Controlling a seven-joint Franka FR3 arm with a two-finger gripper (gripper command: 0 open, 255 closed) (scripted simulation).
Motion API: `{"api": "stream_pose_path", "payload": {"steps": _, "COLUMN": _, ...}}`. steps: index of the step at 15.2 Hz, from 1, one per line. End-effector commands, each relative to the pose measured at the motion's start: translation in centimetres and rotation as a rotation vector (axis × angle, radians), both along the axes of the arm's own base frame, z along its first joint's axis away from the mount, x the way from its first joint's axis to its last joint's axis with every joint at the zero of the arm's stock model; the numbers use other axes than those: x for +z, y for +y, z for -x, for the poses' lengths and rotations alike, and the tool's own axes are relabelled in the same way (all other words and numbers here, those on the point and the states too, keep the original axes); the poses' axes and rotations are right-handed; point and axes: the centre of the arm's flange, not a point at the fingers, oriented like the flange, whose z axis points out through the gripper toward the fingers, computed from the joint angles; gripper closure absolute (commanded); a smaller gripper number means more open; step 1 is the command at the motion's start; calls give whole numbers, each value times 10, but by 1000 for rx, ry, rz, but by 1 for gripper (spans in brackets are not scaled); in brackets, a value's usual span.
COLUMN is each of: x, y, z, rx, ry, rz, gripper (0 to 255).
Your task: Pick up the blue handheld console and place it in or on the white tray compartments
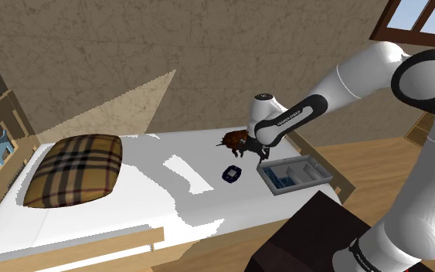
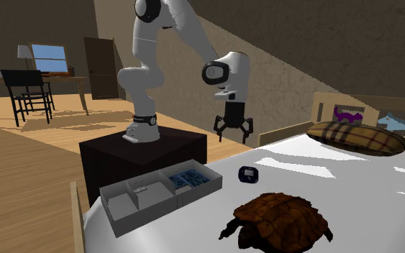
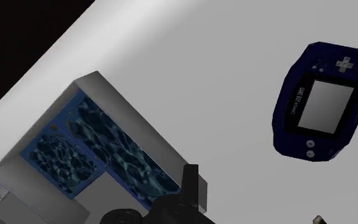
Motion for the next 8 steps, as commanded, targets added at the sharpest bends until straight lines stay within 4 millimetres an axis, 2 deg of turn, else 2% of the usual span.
{"api": "stream_pose_path", "payload": {"steps": 1, "x": -22, "y": -9, "z": -12, "rx": -74, "ry": -8, "rz": 5, "gripper": 0}}
{"api": "stream_pose_path", "payload": {"steps": 4, "x": -49, "y": -23, "z": -32, "rx": -171, "ry": -18, "rz": 12, "gripper": 0}}
{"api": "stream_pose_path", "payload": {"steps": 8, "x": -70, "y": -26, "z": -32, "rx": -171, "ry": -18, "rz": 12, "gripper": 0}}
